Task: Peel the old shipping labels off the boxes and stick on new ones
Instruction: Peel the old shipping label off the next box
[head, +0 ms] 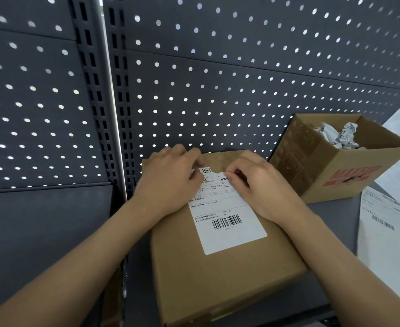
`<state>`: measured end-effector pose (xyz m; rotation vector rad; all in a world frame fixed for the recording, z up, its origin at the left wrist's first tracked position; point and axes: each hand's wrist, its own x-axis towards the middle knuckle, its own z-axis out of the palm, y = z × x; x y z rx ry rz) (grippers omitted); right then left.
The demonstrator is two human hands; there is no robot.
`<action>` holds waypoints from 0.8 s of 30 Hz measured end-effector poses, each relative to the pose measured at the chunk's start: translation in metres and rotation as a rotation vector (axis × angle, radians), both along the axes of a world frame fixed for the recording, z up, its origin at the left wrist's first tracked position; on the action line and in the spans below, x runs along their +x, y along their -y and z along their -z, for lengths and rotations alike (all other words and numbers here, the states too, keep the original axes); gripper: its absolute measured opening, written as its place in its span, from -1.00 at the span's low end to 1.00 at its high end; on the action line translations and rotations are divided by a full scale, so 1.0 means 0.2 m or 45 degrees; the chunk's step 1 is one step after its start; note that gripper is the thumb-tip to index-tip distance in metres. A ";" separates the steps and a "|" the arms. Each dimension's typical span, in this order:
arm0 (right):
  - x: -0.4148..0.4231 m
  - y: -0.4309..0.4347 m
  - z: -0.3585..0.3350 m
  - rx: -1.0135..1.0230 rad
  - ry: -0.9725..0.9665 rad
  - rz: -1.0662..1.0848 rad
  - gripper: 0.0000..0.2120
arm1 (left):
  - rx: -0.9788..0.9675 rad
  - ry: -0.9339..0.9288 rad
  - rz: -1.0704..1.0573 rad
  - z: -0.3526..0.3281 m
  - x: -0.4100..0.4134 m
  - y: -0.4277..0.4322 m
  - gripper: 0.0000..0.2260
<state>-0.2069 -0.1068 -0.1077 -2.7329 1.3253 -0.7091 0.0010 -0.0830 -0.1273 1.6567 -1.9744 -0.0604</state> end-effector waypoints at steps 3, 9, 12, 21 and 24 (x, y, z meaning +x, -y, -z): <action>-0.01 -0.01 -0.01 0.003 0.011 -0.009 -0.92 | 0.000 -0.007 0.003 0.00 0.00 0.00 -0.71; -0.01 -0.03 -0.01 0.024 0.052 -0.009 -0.93 | -0.011 0.003 0.003 0.00 0.00 0.00 -0.80; -0.02 -0.04 -0.02 0.072 0.106 -0.016 -0.92 | -0.022 -0.003 0.007 0.00 0.00 0.00 -0.79; -0.05 -0.05 -0.03 0.249 0.138 0.087 -0.60 | -0.012 -0.017 0.011 0.00 0.00 0.00 -0.80; -0.06 -0.05 -0.01 0.236 0.073 0.124 -0.71 | -0.017 -0.026 0.013 0.00 0.00 0.00 -0.81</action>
